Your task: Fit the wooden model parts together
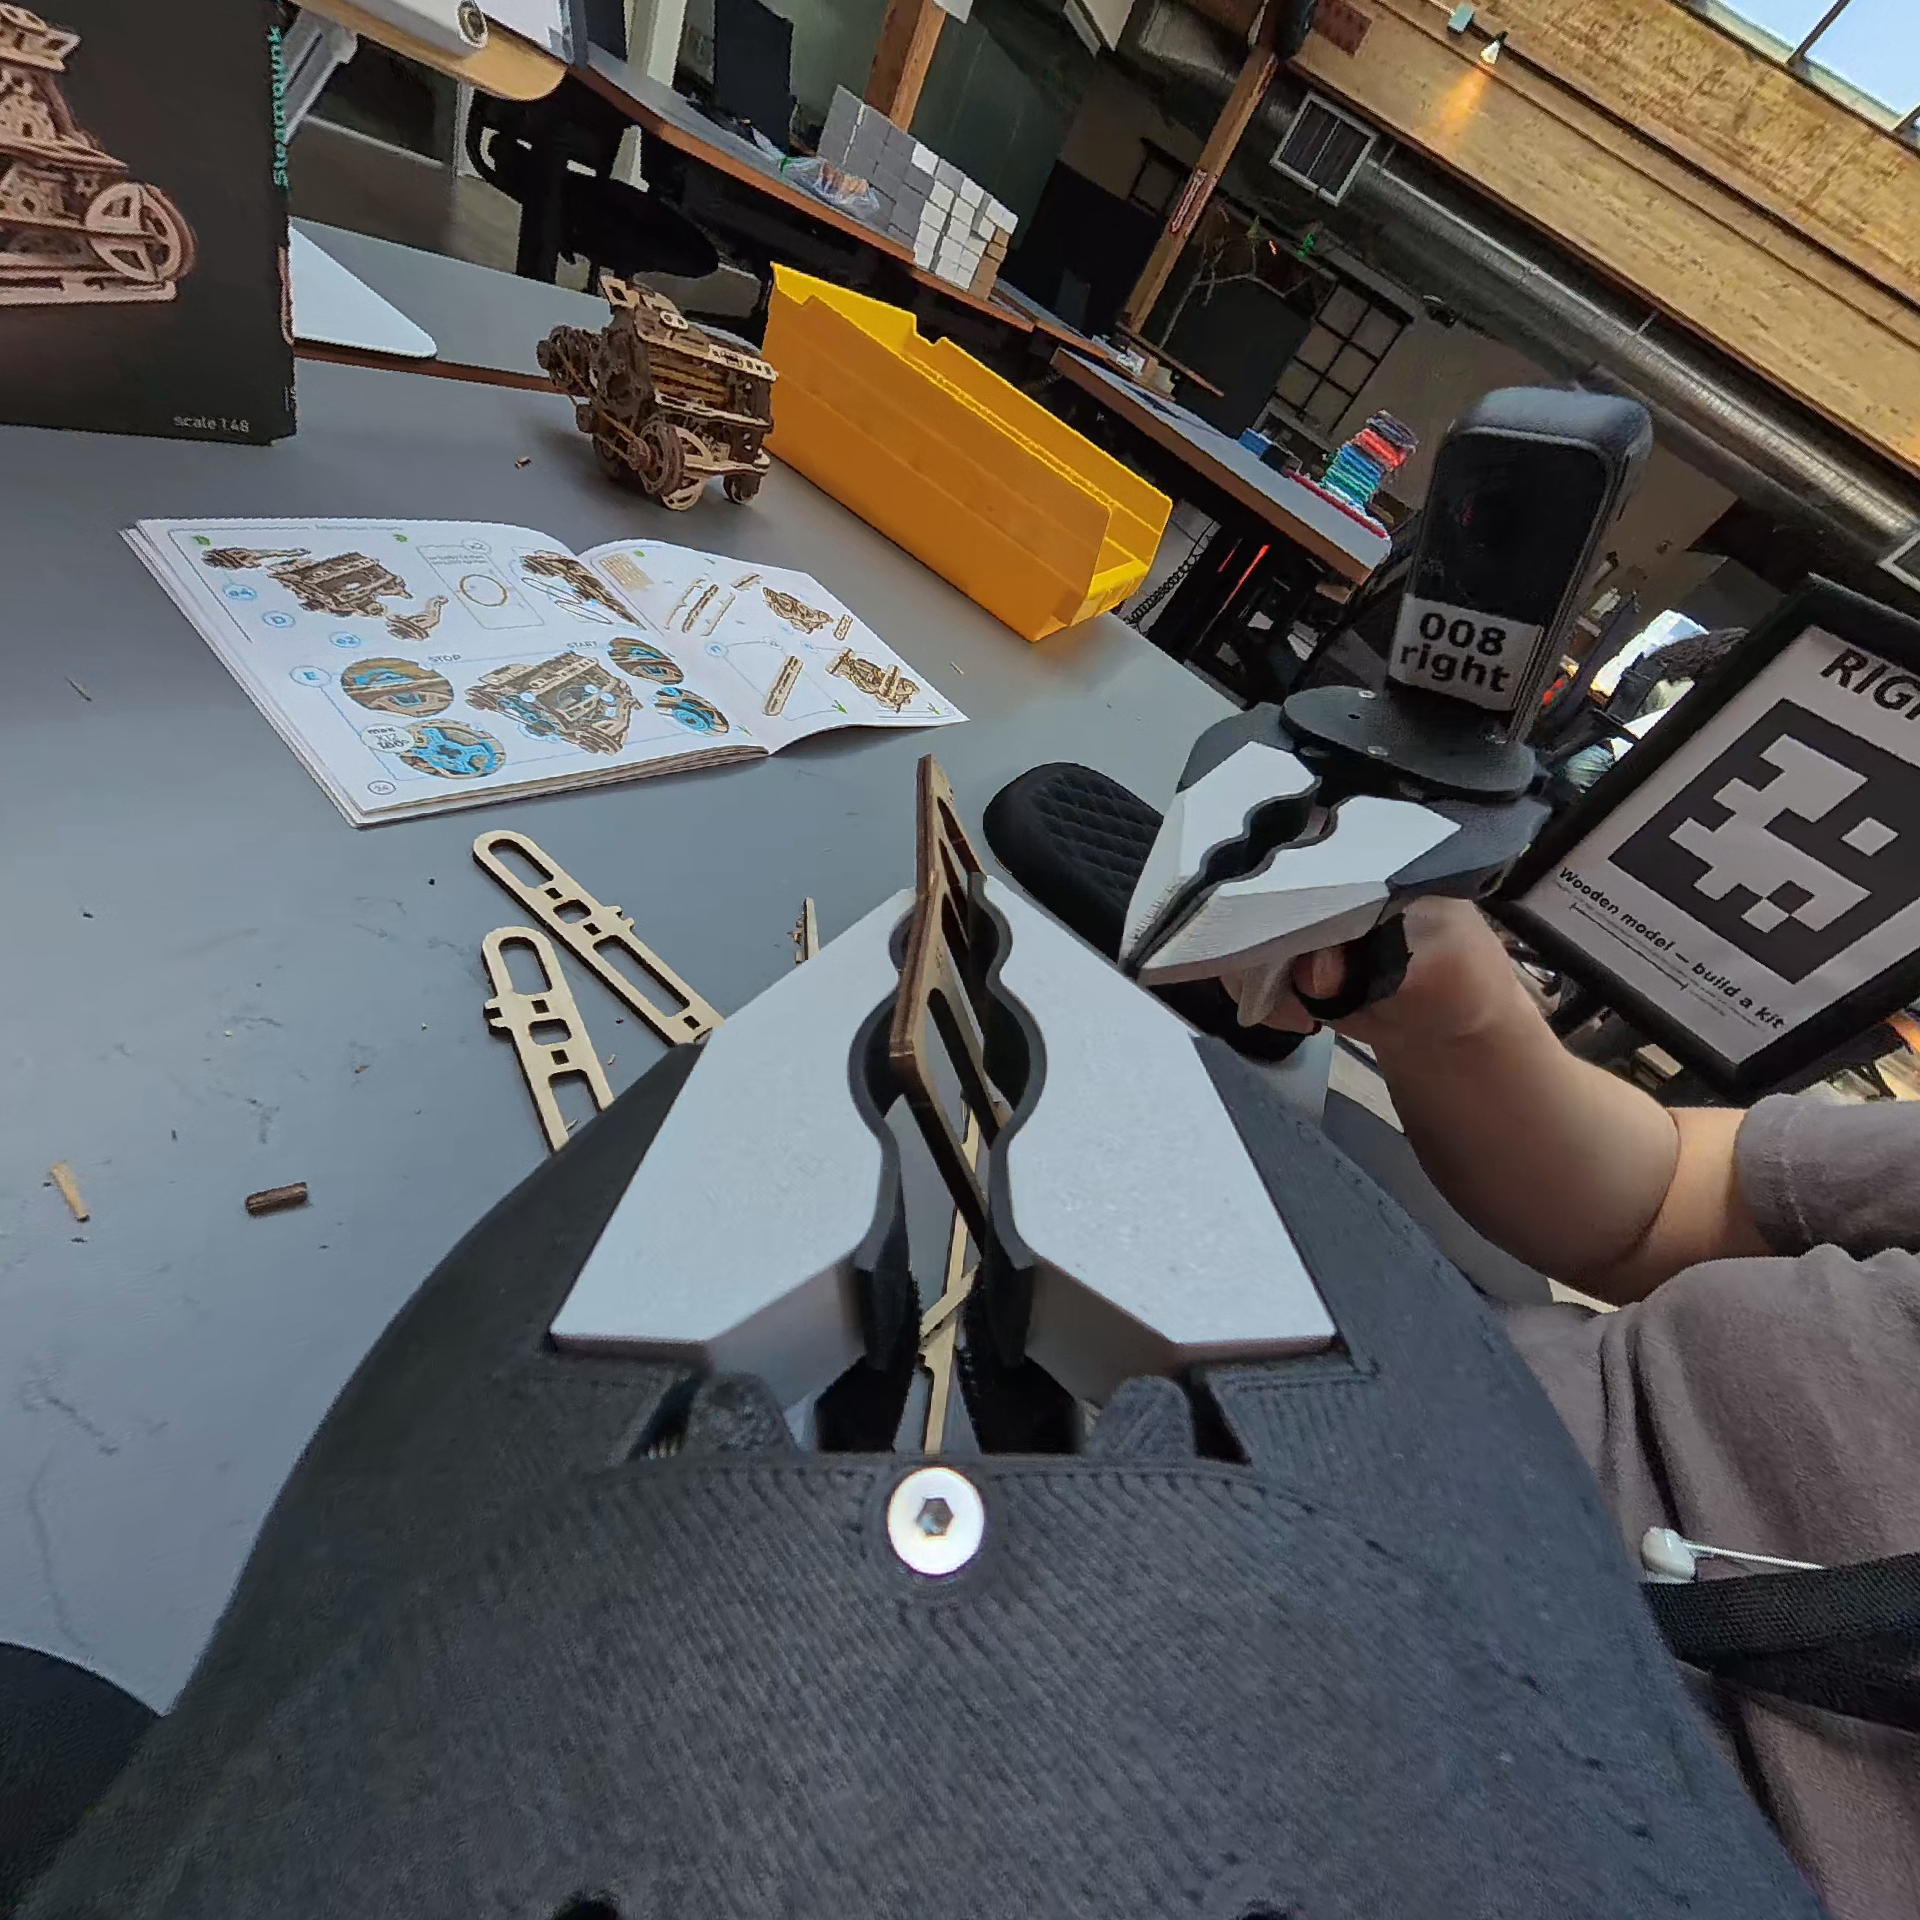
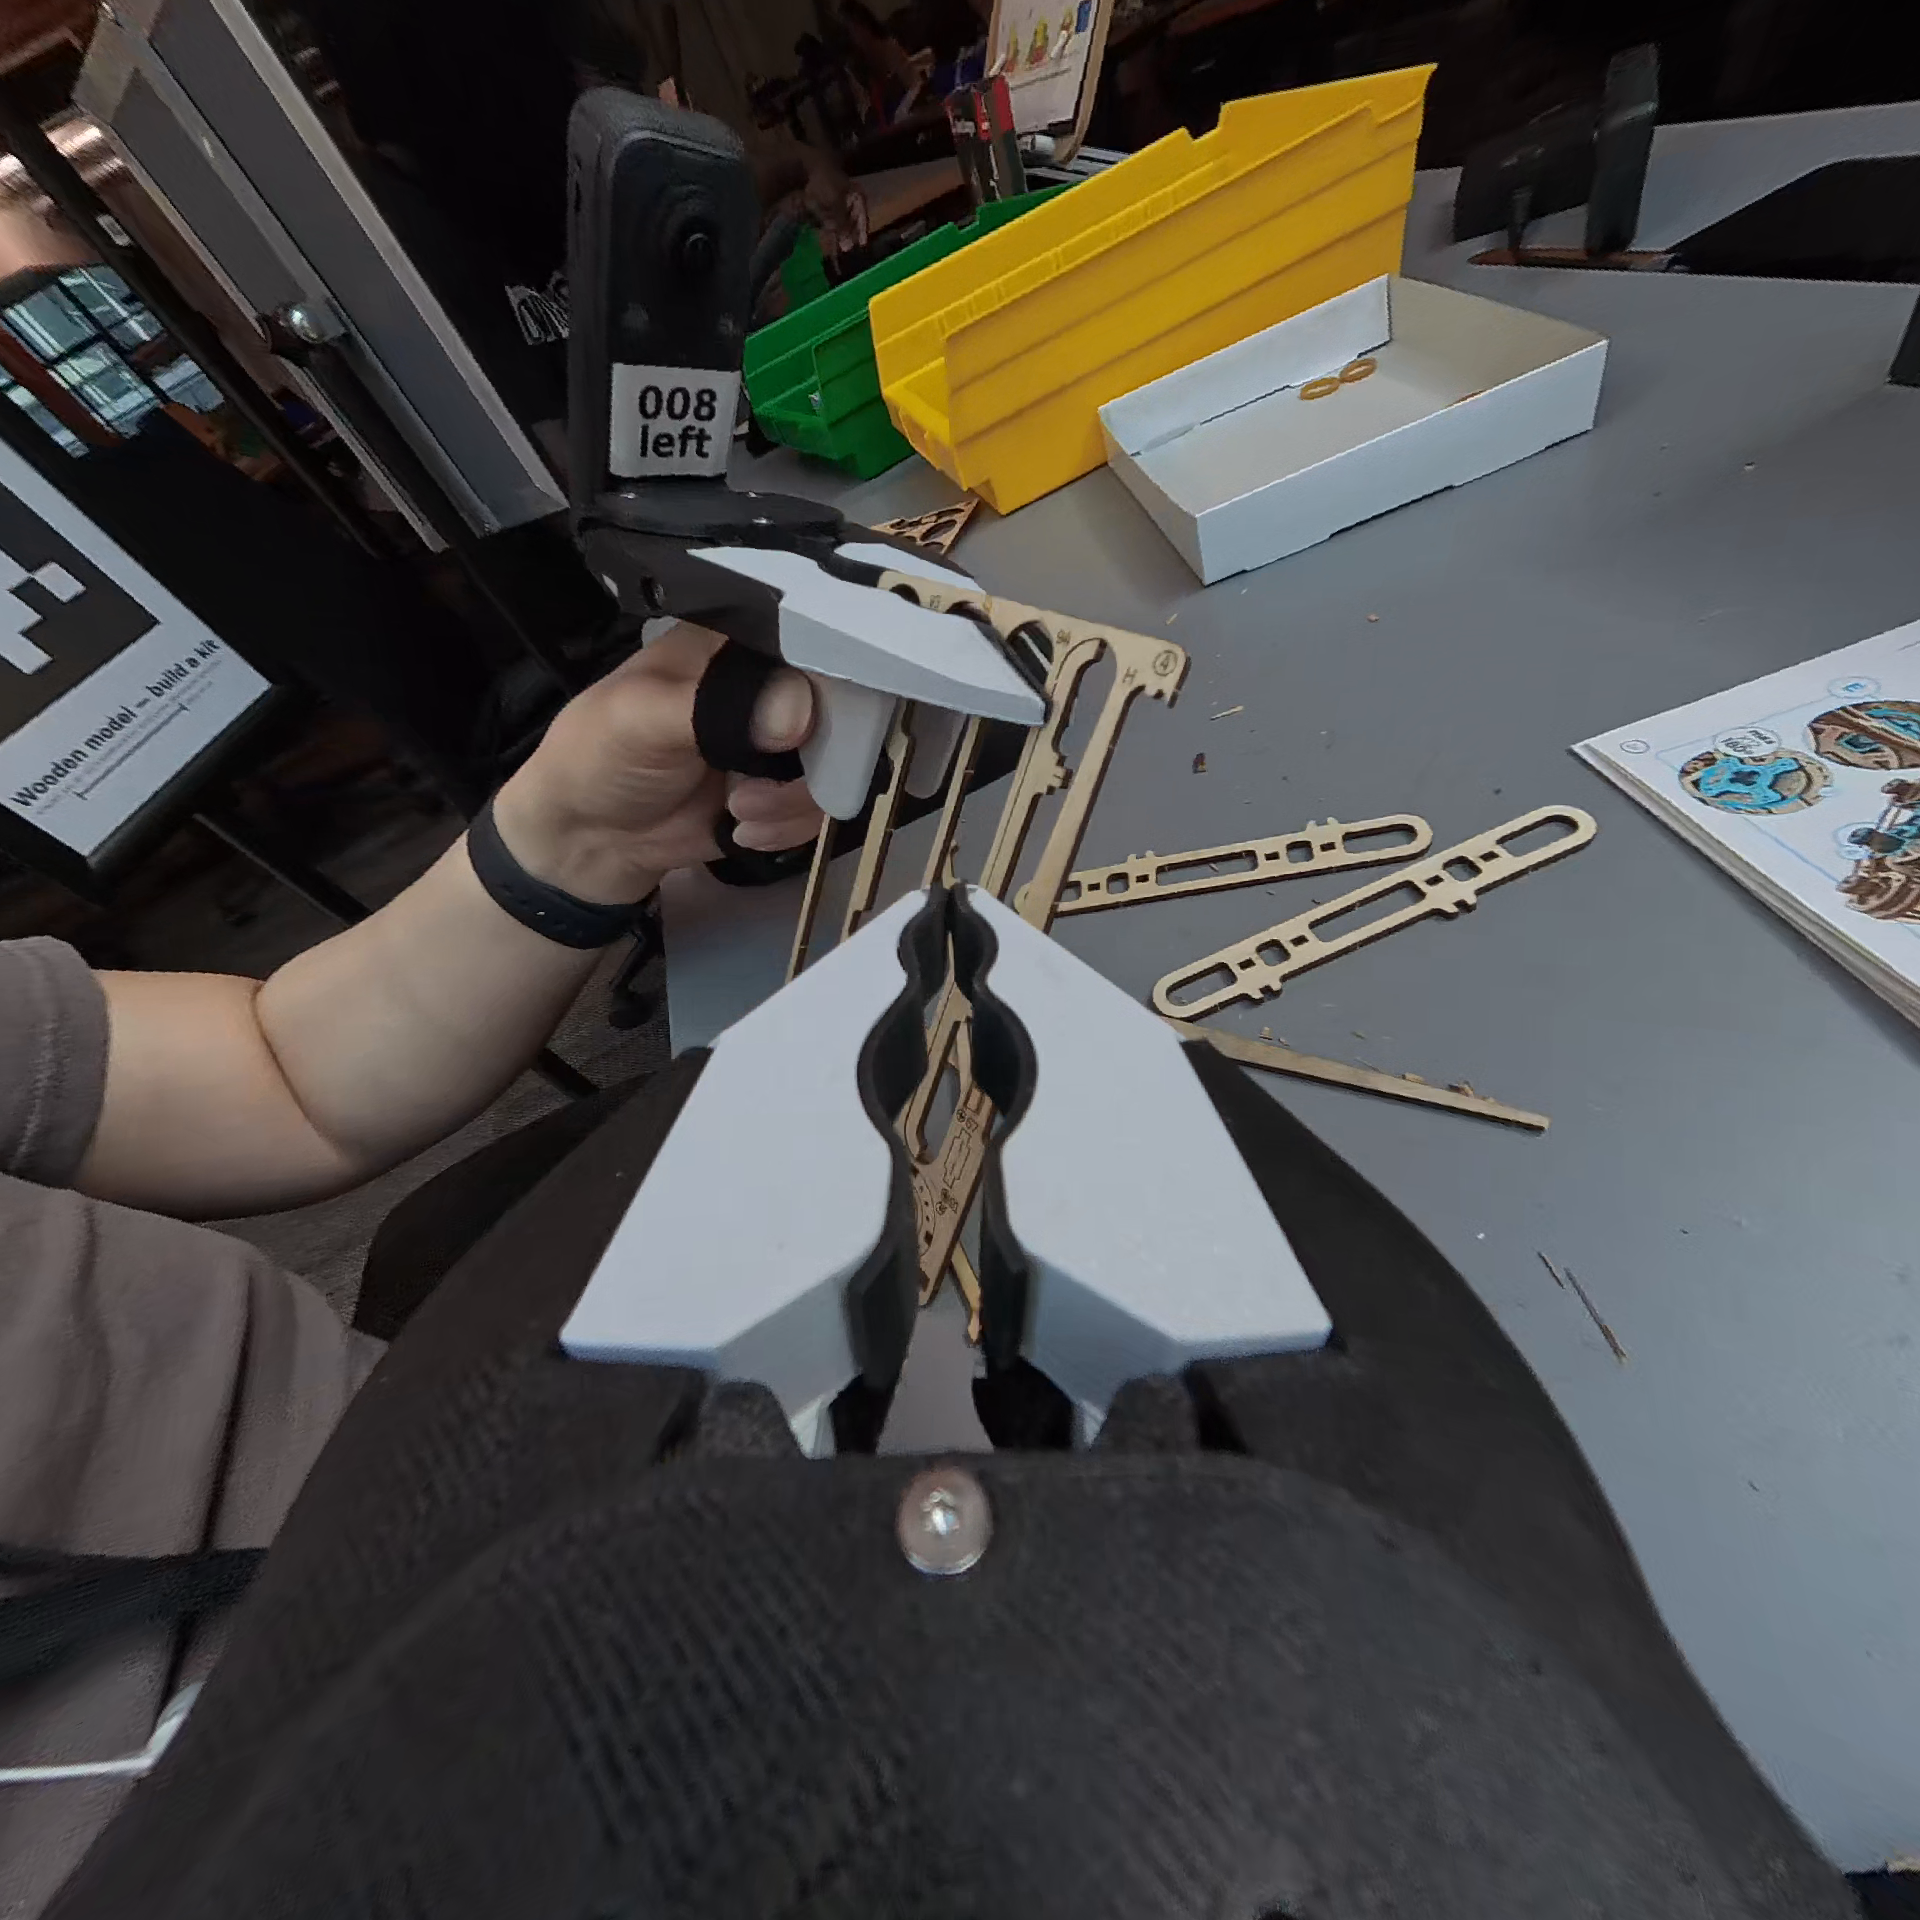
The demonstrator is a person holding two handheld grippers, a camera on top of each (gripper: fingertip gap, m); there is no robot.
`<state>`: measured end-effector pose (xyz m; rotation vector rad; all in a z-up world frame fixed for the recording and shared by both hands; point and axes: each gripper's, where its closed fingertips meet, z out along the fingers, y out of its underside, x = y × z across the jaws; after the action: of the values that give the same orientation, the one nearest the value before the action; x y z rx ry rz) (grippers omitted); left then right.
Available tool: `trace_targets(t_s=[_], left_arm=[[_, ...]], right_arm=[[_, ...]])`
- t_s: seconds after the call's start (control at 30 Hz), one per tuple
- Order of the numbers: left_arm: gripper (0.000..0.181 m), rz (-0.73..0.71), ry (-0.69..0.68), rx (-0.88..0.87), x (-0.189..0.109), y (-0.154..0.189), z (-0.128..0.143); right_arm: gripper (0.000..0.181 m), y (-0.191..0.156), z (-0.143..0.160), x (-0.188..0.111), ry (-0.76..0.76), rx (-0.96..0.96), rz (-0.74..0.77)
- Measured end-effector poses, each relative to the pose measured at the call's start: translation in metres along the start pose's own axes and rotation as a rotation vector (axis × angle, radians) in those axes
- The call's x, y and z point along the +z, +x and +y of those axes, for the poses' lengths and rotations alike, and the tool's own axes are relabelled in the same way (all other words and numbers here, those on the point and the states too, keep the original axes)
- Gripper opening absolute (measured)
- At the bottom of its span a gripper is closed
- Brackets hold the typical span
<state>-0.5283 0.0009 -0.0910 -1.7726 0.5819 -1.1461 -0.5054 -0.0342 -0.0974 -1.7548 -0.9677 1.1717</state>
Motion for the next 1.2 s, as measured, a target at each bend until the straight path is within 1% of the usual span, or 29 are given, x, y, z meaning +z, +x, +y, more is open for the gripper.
trace_targets(t_s=[0.07,0.2,0.33,0.4,0.5,0.6,0.73,0.83,0.87,0.93,1.03,1.2], left_arm=[[0.003,-0.022,0.008,0.019,-0.001,0.001,-0.001],[0.002,-0.027,0.019,0.013,-0.003,0.003,-0.002],[0.001,-0.023,0.042,0.004,-0.006,0.005,-0.003],[0.001,-0.014,0.058,-0.006,-0.007,0.007,-0.004],[0.001,-0.004,0.07,-0.003,-0.008,0.009,-0.005],[0.0,0.02,0.103,0.007,-0.011,0.014,-0.009],[0.0,0.008,0.136,0.021,-0.017,0.013,-0.014],[0.0,0.011,0.152,0.025,-0.02,0.014,-0.014],[0.0,0.02,0.158,0.029,-0.02,0.016,-0.014],[0.0,0.033,0.166,0.044,-0.02,0.019,-0.015],[0.0,0.021,0.168,0.092,-0.019,0.025,-0.016],[0.0,-0.005,0.176,0.194,-0.019,0.039,-0.021]], right_arm=[[0.0,0.002,0.006,0.003,0.014,-0.048,0.054],[0.0,-0.003,0.02,0.012,-0.02,-0.064,0.041],[0.002,0.0,0.022,0.018,-0.035,-0.14,0.108],[0.007,-0.001,0.024,0.021,-0.05,-0.157,0.113],[0.007,-0.002,0.022,0.023,-0.038,-0.192,0.134],[0.008,-0.005,0.016,0.023,-0.022,-0.181,0.116],[0.012,-0.016,0.007,0.021,-0.011,-0.117,0.031],[0.012,-0.032,-0.004,0.015,-0.002,-0.097,-0.055],[0.012,-0.033,-0.01,0.013,0.007,-0.098,-0.063],[0.012,-0.03,-0.024,0.008,0.036,-0.117,-0.06],[0.011,-0.038,-0.045,0.0,0.078,-0.162,-0.101],[0.021,-0.039,-0.051,0.007,0.036,-0.261,-0.088]])
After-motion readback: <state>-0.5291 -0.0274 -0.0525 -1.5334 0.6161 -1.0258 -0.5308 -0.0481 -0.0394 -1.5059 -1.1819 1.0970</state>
